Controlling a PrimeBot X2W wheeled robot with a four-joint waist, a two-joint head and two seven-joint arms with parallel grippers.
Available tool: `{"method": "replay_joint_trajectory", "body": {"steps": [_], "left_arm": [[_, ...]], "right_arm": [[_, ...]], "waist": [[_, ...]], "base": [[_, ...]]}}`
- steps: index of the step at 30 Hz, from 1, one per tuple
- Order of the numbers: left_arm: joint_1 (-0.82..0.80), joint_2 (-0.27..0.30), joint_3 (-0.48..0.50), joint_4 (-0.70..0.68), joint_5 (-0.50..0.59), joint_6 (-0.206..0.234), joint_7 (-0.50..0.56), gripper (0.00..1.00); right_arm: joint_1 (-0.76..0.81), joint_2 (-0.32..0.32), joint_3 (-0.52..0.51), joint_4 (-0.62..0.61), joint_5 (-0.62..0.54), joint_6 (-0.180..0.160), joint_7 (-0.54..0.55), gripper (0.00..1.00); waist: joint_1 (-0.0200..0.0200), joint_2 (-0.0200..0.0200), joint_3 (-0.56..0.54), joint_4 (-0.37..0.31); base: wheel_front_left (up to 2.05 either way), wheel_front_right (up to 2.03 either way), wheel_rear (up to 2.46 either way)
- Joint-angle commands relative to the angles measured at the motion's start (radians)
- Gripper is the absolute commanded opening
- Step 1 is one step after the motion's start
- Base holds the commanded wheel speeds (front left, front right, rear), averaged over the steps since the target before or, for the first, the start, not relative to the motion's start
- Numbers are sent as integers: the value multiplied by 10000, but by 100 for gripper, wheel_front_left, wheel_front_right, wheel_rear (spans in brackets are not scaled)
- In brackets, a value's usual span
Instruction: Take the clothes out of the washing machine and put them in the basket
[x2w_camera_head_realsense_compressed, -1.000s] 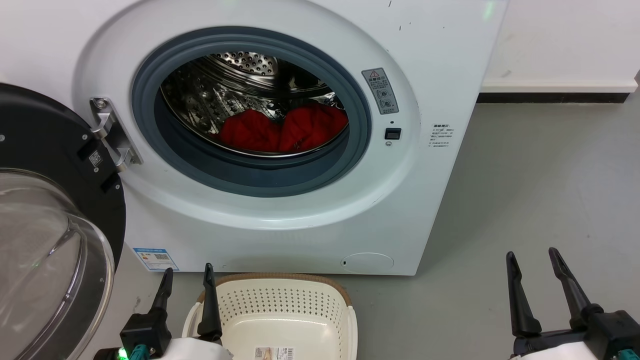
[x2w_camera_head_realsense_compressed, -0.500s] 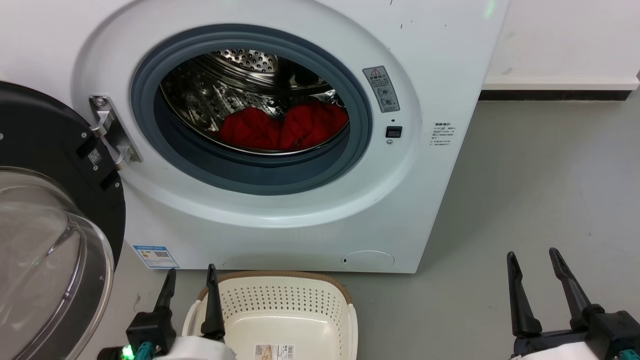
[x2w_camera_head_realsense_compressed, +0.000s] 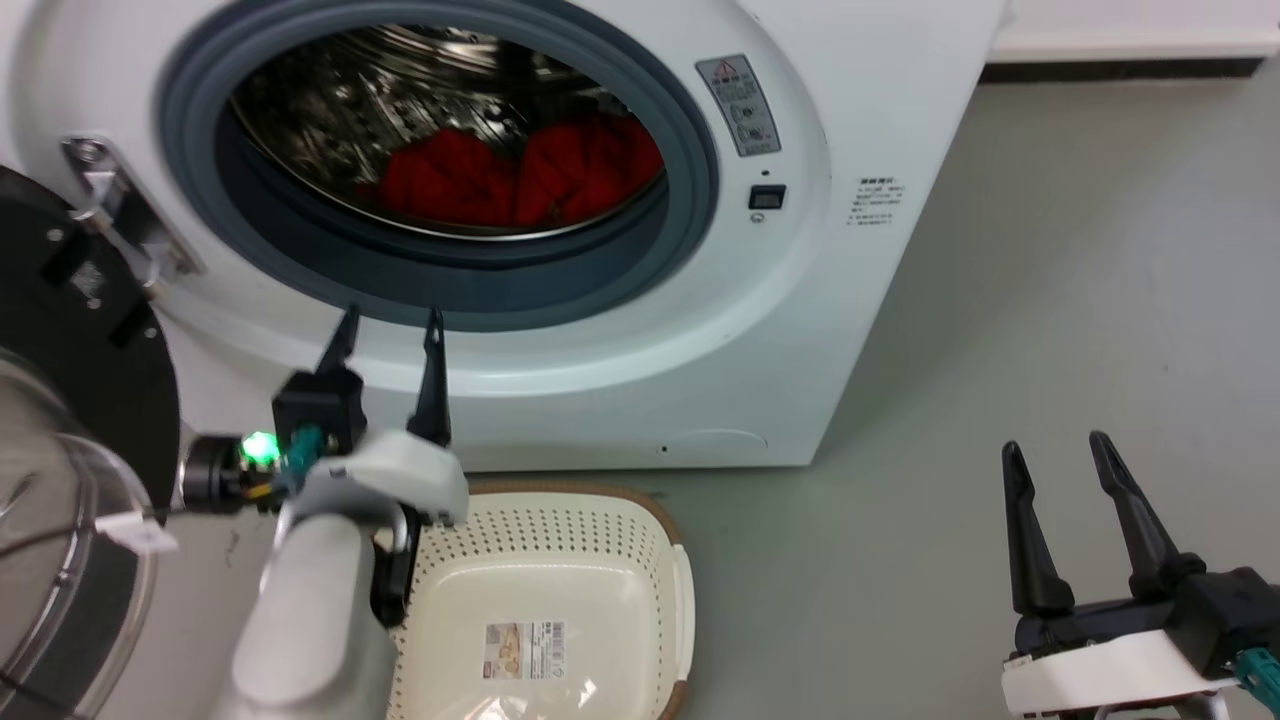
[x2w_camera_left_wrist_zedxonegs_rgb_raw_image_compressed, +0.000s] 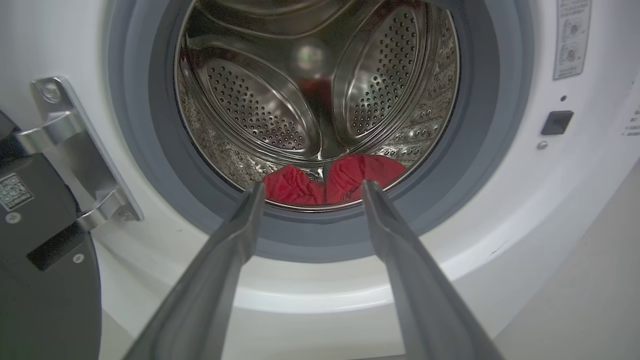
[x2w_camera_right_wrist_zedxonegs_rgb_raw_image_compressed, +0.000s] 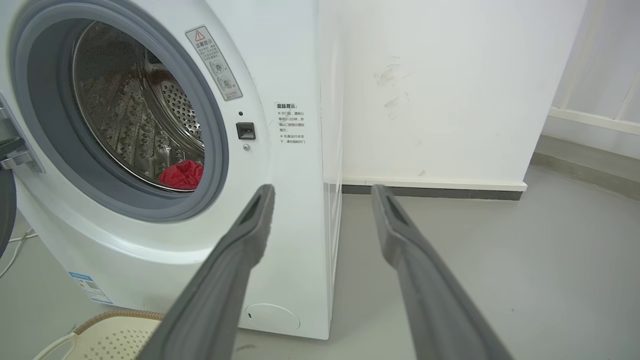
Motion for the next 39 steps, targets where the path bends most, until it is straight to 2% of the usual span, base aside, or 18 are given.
{"method": "replay_joint_trajectory", "body": {"steps": [1,3,11,12,15,29,39], "left_arm": [[-721,157,57,468,84,-13,-24,100],[-1156,250,61,879,143,-22,-24,100],[-4672,1041,-59,3776,430,-158,182,100],[-5823,1363,-84,4491,452,-236,419,100],[-6982,1781,-134,5099,530,-316,774,100],[-10783,3234,-958,6959,1295,-652,3012,100],[-12480,3948,-1159,7688,1244,-927,5724,100]], "right_arm": [[-253,13,56,-53,43,-3,-23,100],[-354,11,47,-65,56,-3,-21,100],[-1154,16,114,-225,304,-5,-21,100],[-1490,17,168,-295,417,-5,-21,100],[-1816,17,269,-361,543,-5,-23,100],[-2631,17,701,-653,1261,-5,-21,100],[-2843,17,791,-746,1704,-5,-23,100]], "waist": [[-1,0,536,-390],[-1,0,694,-474],[-1,0,2243,-1182],[-1,0,2834,-1434],[-1,0,3434,-1730],[-1,0,5389,-2688],[-1,0,6276,-3135]], "base": [[0,0,0],[0,0,0],[0,0,0],[0,0,0],[0,0,0],[0,0,0],[0,0,0]]}}
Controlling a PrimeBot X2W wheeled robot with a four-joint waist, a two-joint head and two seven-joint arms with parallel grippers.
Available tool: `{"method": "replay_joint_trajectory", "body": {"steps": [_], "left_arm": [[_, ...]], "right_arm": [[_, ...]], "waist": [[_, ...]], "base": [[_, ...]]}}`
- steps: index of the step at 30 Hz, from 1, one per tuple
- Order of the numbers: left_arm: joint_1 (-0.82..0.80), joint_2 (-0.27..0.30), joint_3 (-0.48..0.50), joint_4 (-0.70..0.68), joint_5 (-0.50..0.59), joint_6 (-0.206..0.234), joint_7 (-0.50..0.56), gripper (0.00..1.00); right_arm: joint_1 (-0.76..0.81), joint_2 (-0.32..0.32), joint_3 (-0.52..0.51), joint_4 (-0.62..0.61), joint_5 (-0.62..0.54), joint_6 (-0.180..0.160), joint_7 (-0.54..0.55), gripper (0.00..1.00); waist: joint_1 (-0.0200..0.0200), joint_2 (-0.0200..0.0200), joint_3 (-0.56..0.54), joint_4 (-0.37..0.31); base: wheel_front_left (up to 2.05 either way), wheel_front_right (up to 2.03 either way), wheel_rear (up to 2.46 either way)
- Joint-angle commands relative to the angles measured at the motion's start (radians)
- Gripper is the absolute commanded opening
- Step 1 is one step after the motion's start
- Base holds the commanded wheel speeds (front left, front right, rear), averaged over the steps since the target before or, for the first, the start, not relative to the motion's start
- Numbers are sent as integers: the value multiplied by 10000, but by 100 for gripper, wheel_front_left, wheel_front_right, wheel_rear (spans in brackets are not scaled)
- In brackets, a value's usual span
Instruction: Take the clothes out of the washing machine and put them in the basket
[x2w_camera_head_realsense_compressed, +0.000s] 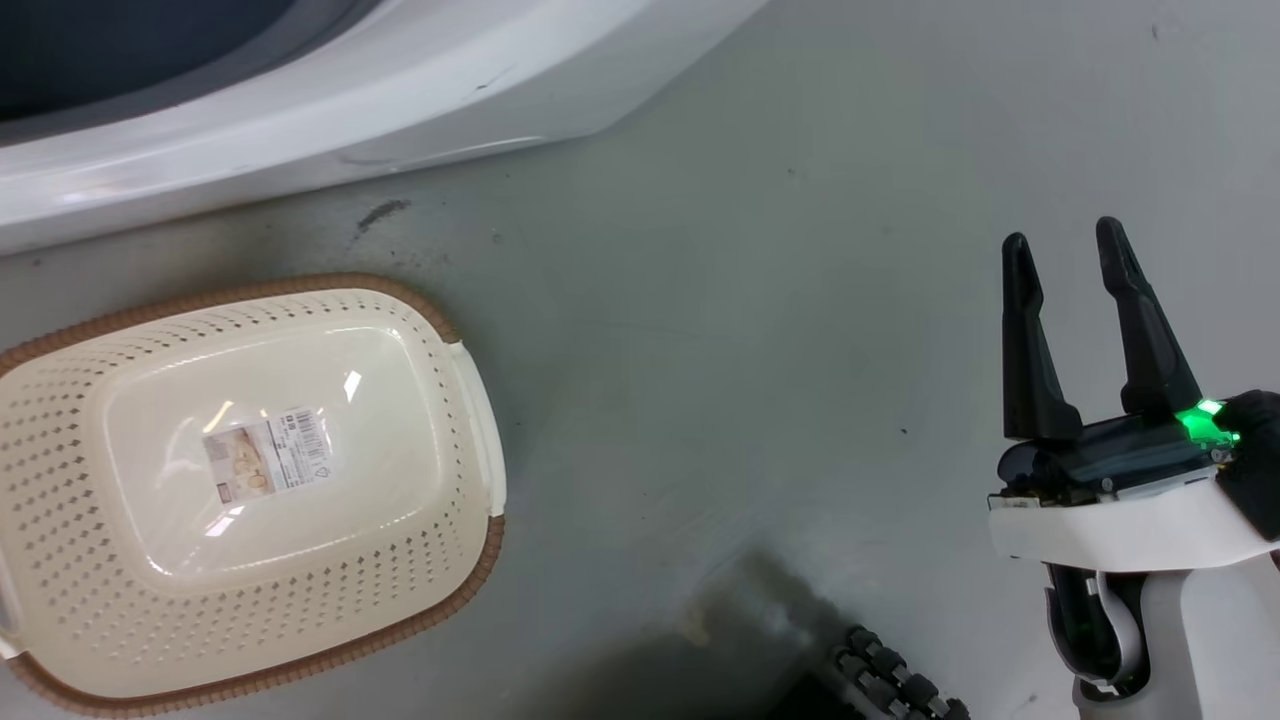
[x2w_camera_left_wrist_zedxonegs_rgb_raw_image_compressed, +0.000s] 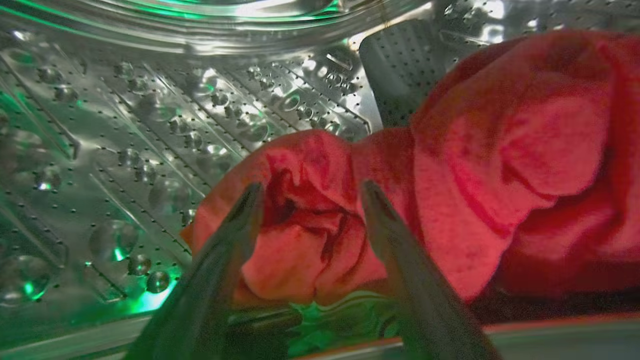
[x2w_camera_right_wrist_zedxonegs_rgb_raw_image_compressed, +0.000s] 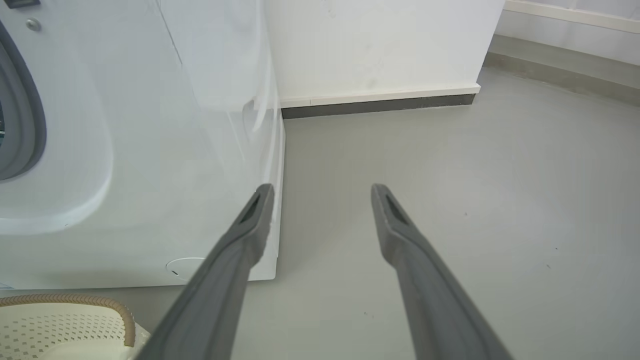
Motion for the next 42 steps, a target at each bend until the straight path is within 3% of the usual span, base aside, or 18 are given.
{"method": "replay_joint_trajectory", "body": {"steps": [1,11,21,22,24,42], "left_arm": [[-195,15,-50,55,-50,-54,224,100],[-939,316,-354,200,-139,-233,1875,100],[-815,461,-577,224,-306,-272,1996,100],[-788,459,-626,227,-303,-279,1999,91],[-765,486,-741,153,-294,-281,1854,0],[-118,132,-1273,-112,-877,-307,-637,0]], "right_arm": [[-154,23,6,-41,64,-7,-21,100],[-353,22,27,-159,369,-7,-21,100],[-475,22,-36,-141,439,-7,-21,100],[-498,22,-47,-149,437,-7,-21,100],[-510,22,-51,-160,424,-7,-21,100],[-385,22,-29,-10,-59,-7,-21,100]], "waist": [[-1,0,199,-146],[-1,0,783,-282],[-1,0,969,-220],[-1,0,966,-214],[-1,0,953,-206],[-1,0,-65,111]], "base": [[0,0,0],[0,0,0],[0,0,0],[0,0,0],[0,0,0],[0,0,0]]}}
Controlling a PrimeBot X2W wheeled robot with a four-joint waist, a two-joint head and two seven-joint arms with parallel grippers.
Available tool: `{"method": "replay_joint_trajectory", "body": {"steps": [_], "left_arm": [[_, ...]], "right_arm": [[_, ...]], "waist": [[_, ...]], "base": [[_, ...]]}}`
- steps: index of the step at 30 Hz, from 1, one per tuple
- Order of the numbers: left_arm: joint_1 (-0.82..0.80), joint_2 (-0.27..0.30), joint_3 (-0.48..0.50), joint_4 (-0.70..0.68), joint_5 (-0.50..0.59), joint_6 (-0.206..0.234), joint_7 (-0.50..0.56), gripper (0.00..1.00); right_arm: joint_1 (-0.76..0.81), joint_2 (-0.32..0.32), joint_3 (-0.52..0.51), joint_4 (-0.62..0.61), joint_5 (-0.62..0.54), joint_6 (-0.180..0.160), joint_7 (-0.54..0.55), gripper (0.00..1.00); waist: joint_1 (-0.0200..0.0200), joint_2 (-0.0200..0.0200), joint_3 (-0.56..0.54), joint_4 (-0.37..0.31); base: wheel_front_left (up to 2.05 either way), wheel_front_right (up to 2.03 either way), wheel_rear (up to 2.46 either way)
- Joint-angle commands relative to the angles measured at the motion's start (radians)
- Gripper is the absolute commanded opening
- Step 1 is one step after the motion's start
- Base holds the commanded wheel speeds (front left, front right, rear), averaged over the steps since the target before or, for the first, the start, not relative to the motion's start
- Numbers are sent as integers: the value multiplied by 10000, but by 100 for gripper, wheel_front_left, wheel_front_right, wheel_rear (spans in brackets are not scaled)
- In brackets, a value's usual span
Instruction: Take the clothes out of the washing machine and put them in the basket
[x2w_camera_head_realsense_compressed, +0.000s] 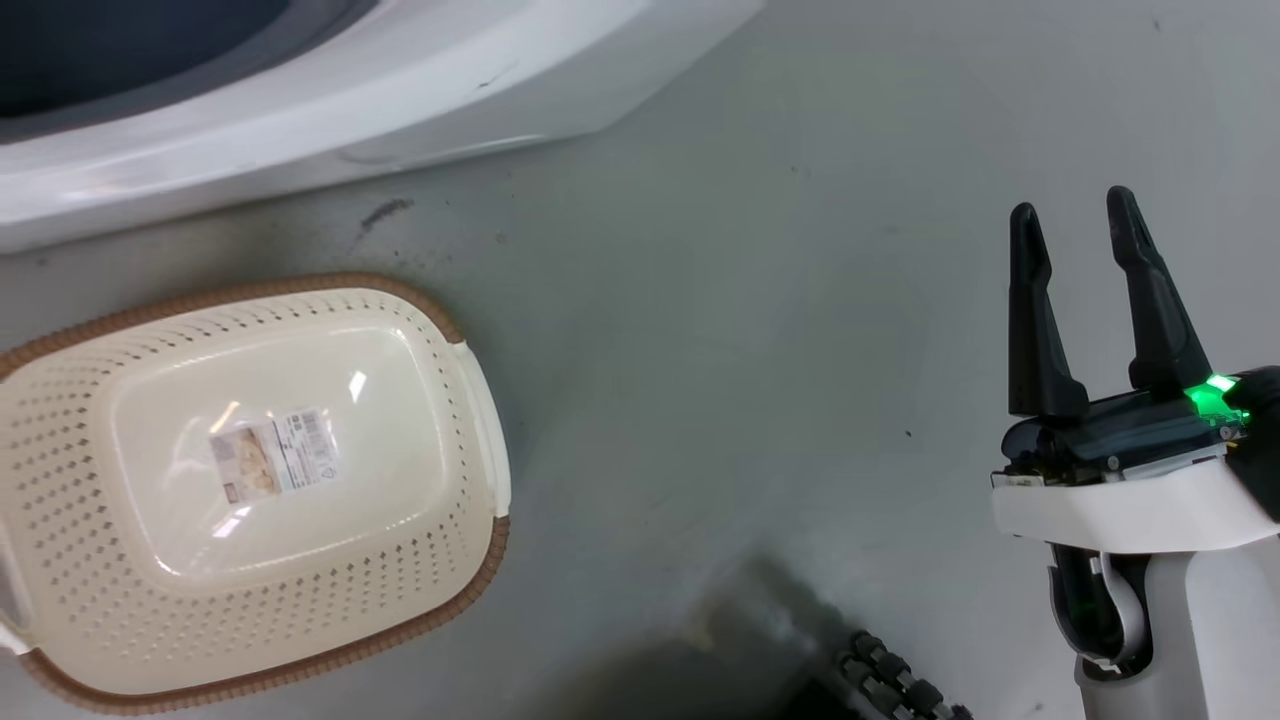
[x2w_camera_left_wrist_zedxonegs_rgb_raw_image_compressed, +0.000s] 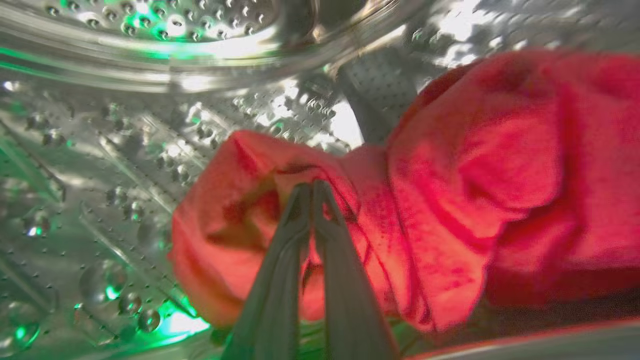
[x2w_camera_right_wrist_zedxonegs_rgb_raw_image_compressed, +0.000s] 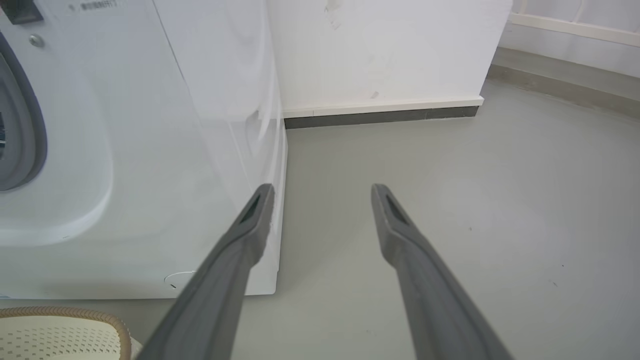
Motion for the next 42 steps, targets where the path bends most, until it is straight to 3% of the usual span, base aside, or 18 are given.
{"method": "replay_joint_trajectory", "body": {"steps": [1,25,33,42], "left_arm": [[167,-11,-22,17,-43,3,-135,0],[4748,-2046,-735,33,-2225,1,-4270,0],[5726,-2092,-940,-740,-2467,0,-4950,0],[6780,-1952,-917,-2811,-2427,156,-5041,0]], "right_arm": [[51,18,-24,31,-95,-7,-23,100],[1251,17,-148,513,-1267,-7,-23,100],[1749,17,-257,615,-1453,-7,-23,100],[2264,15,-269,735,-1565,-7,-23,100]], "waist": [[0,0,-273,133],[0,0,-3480,1694],[0,0,-4380,2185],[0,0,-5268,2576]], "base": [[0,0,0],[0,0,0],[0,0,0],[0,0,0]]}}
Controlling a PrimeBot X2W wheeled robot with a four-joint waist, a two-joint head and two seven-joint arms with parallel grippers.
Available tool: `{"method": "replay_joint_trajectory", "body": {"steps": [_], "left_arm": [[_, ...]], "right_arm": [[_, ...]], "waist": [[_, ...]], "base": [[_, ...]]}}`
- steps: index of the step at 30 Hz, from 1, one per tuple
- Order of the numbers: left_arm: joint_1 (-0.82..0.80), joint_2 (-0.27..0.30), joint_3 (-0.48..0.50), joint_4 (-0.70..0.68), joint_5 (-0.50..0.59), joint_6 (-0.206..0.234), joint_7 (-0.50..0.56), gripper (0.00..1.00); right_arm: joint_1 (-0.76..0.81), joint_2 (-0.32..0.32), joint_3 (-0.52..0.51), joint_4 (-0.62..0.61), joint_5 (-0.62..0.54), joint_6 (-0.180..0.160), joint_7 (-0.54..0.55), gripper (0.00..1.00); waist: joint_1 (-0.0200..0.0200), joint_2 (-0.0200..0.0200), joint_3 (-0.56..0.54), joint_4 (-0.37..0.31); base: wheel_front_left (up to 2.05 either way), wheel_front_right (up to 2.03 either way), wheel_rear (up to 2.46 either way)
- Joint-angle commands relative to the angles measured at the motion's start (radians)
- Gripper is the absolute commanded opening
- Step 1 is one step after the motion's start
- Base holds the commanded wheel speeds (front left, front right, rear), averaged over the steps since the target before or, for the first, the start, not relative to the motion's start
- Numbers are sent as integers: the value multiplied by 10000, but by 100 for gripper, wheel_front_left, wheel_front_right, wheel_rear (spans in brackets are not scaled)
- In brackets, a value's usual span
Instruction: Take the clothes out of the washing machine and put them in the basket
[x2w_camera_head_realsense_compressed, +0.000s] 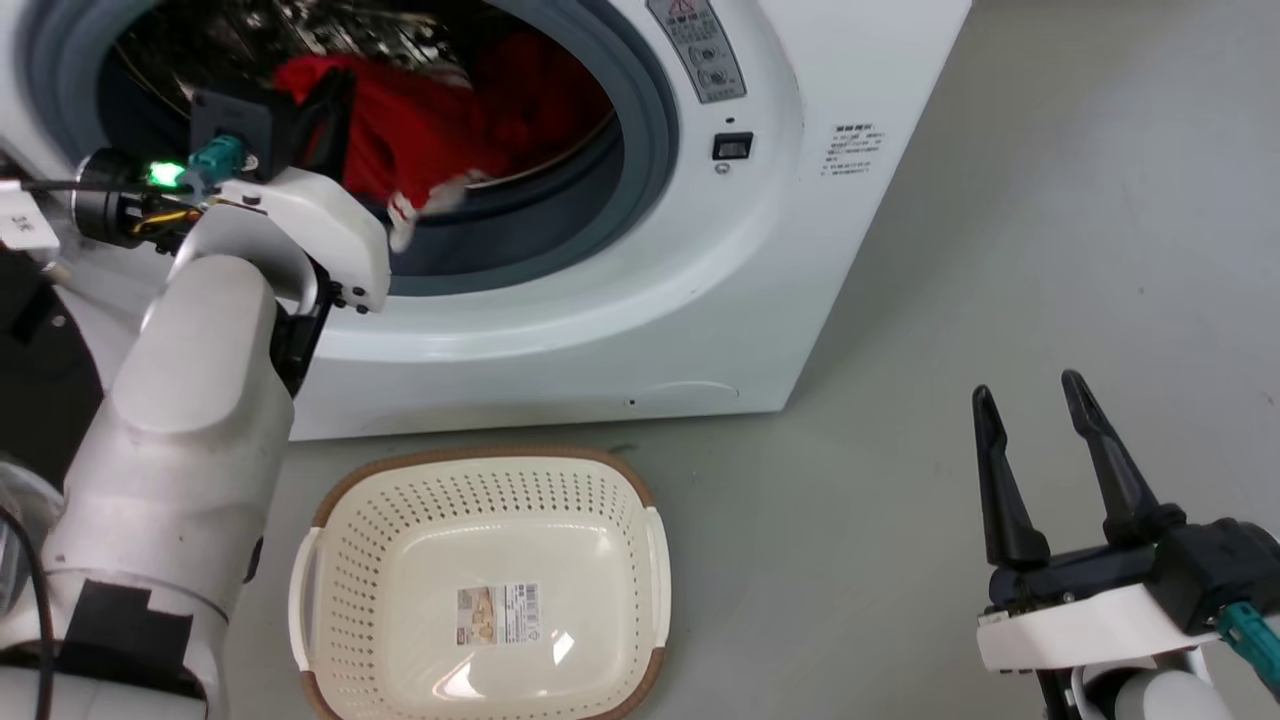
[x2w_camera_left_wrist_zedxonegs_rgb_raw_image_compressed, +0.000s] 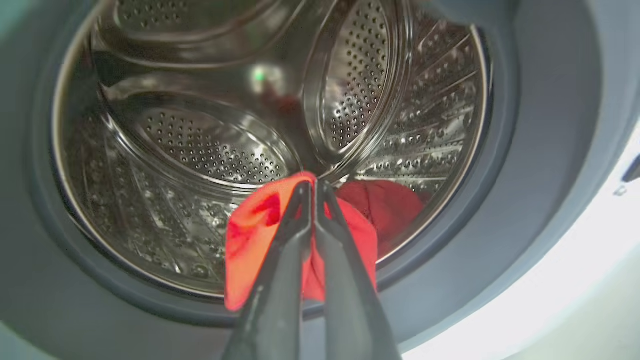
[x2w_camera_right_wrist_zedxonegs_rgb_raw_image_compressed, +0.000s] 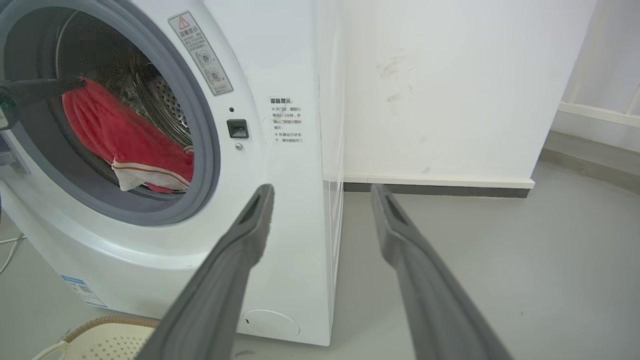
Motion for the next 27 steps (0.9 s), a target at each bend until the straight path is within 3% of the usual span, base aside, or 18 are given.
{"method": "replay_joint_trajectory", "body": {"steps": [1,10,27], "left_arm": [[256,-11,0,-324,40,66,-72,0],[1411,218,-55,-2753,25,407,36,0],[4108,1012,-125,-8049,-216,1283,1578,0]], "right_arm": [[181,11,-23,44,-23,-7,-21,100],[591,10,-45,121,-104,-7,-21,100],[1171,13,-29,253,-101,-7,-21,100]], "waist": [[2,0,-252,143],[2,0,-883,254],[2,0,-1648,385]], "base": [[0,0,0],[0,0,0],[0,0,0]]}}
